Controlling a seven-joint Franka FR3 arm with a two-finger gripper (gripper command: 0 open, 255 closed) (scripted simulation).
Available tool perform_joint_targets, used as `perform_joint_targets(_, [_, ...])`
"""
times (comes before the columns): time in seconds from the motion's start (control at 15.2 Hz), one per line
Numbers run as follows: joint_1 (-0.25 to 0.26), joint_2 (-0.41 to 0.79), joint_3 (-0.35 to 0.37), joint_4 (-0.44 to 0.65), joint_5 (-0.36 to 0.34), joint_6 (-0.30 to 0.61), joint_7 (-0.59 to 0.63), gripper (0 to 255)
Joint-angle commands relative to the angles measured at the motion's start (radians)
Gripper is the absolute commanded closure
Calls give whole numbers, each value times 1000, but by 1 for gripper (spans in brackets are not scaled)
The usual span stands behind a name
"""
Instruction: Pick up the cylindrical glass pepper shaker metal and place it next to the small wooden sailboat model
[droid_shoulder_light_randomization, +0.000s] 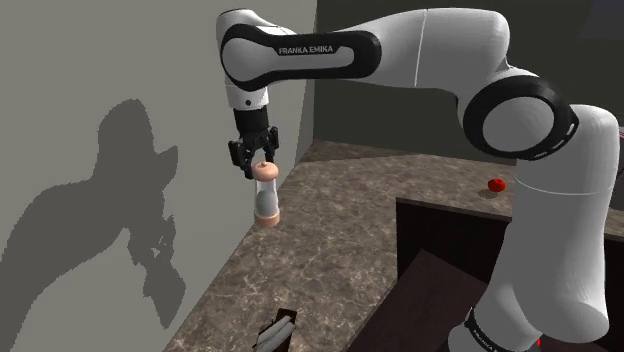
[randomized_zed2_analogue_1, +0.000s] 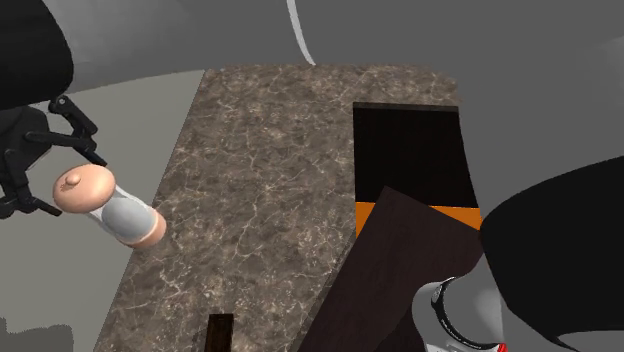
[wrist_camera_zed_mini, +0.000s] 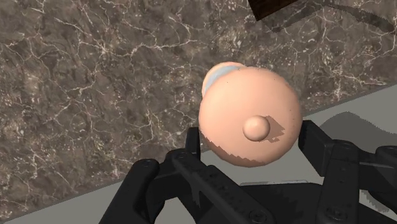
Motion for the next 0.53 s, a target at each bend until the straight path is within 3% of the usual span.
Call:
perform_joint_targets(0.0, [28,16,14,28,-2,-11,43,255])
perform_joint_targets(0.46, [136,131,59,197,-17,-63,189,255])
